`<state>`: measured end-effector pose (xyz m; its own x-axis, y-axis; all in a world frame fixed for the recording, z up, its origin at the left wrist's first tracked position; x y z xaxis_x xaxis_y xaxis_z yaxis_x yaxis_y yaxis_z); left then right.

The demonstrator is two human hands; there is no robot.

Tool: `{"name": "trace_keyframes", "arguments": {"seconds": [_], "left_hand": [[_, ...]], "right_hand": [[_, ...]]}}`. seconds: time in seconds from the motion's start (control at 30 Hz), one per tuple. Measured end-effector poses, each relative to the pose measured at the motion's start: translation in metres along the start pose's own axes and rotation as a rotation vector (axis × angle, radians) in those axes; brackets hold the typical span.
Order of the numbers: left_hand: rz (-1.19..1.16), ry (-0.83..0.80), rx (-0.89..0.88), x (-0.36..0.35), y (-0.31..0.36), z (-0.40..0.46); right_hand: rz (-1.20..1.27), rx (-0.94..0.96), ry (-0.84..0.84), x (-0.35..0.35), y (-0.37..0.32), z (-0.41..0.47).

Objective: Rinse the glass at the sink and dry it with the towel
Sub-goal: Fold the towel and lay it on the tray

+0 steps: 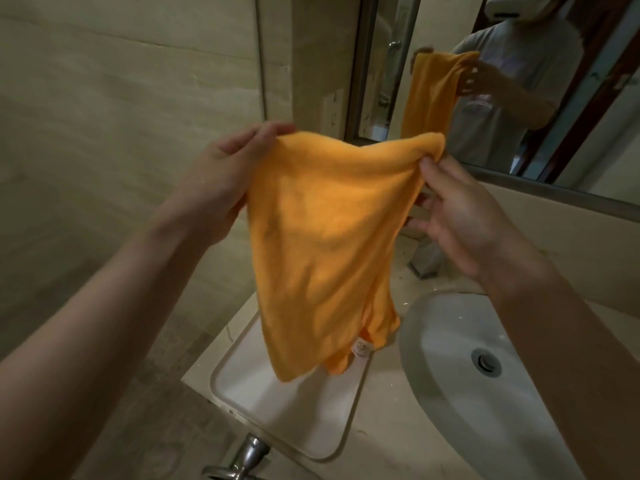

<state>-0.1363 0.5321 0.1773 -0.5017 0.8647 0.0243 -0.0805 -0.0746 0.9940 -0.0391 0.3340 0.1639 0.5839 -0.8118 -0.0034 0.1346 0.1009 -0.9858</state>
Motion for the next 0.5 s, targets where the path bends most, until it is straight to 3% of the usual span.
{"name": "trace_keyframes", "arguments": {"seconds": [0.17, 0.5], "left_hand": [[0.041, -0.039, -0.188, -0.015, 0.026, 0.001], [0.167, -0.086, -0.246, -0.03, 0.046, -0.001]], "right_hand": [[0.153, -0.037, -0.103, 0.001, 0.0, 0.0], [0.036, -0.304, -0.266, -0.002, 0.021, -0.001]]}}
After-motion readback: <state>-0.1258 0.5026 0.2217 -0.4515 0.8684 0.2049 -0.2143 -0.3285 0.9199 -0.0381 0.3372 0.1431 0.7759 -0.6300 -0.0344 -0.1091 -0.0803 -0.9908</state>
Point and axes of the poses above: each hand's wrist, its own z-axis towards the middle knuckle, its own x-axis out of the back of the hand, y = z × x, the point moved 5 cm from there along z, towards the middle knuckle, and after that the axes turned 6 degrees about x, right-handed, at the moved point
